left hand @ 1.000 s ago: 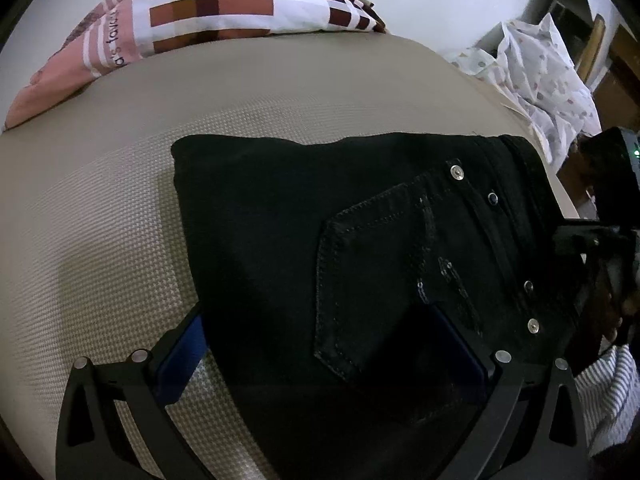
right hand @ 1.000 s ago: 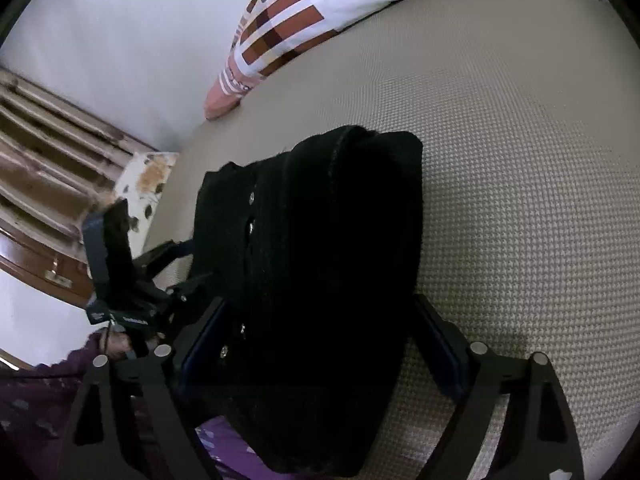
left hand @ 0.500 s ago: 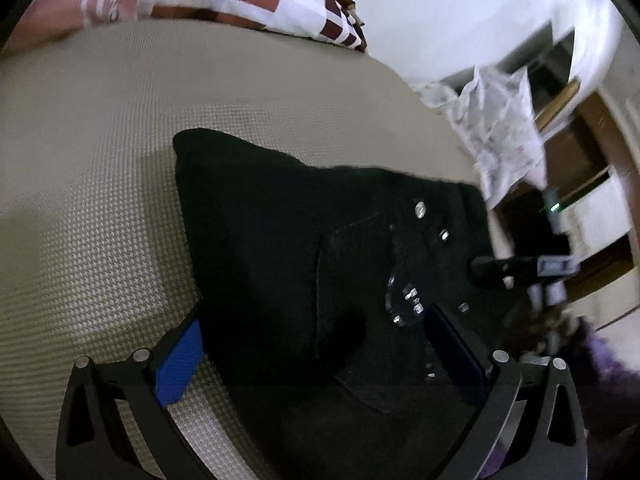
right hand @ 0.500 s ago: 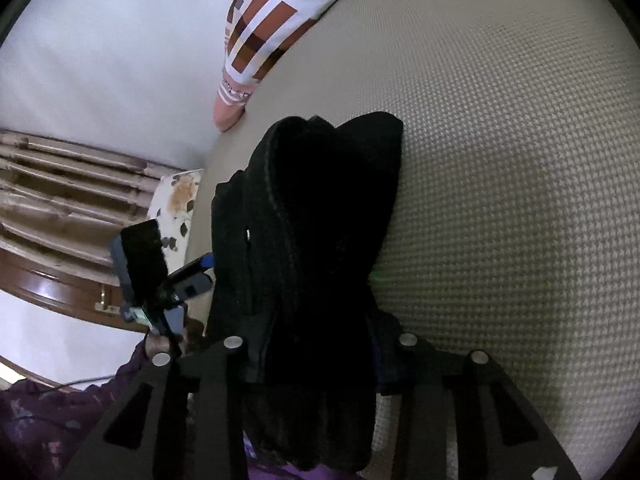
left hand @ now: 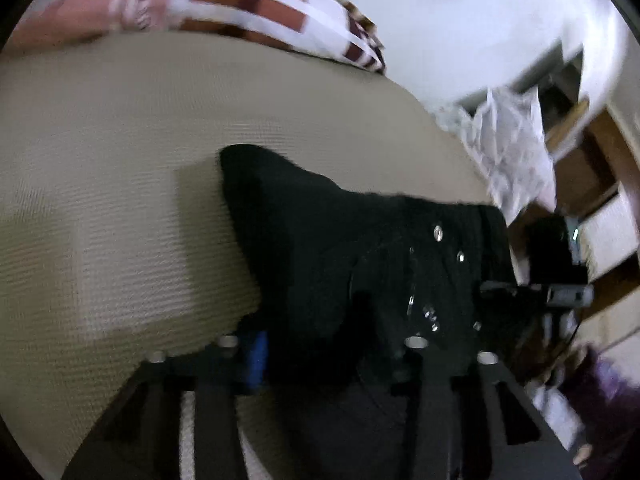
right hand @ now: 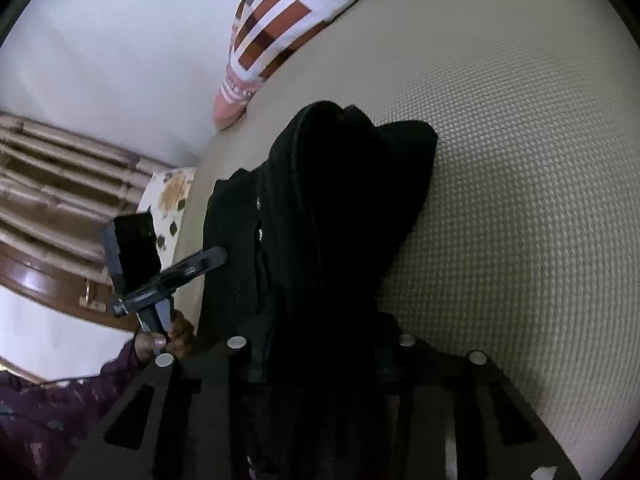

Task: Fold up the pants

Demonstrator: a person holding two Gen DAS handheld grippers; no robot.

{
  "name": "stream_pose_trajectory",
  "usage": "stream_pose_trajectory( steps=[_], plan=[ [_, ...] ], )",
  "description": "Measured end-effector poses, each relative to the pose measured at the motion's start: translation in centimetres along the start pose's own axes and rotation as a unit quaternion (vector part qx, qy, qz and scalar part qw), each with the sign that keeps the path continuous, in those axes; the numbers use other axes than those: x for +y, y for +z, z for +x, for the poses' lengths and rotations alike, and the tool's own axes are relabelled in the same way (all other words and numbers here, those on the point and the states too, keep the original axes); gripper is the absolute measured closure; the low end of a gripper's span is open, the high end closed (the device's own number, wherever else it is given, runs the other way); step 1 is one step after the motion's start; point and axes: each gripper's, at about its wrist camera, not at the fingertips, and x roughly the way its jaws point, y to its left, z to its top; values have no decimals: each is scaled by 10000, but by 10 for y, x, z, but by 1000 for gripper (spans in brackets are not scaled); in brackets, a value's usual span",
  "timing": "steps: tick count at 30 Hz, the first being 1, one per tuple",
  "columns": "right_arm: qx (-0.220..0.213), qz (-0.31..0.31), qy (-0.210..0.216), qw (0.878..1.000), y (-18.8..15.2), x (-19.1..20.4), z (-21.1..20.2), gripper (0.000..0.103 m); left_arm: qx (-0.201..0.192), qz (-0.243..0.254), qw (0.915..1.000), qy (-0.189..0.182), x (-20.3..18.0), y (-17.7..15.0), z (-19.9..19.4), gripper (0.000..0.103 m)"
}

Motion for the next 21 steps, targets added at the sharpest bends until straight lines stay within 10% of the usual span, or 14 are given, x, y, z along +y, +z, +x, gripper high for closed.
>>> stream_pose_trajectory(
  steps=[21],
  plan=[
    [-686, 317, 1197, 9899, 16, 78, 34, 74, -865, 302, 9942, 560, 1, 23, -87, 74]
  ],
)
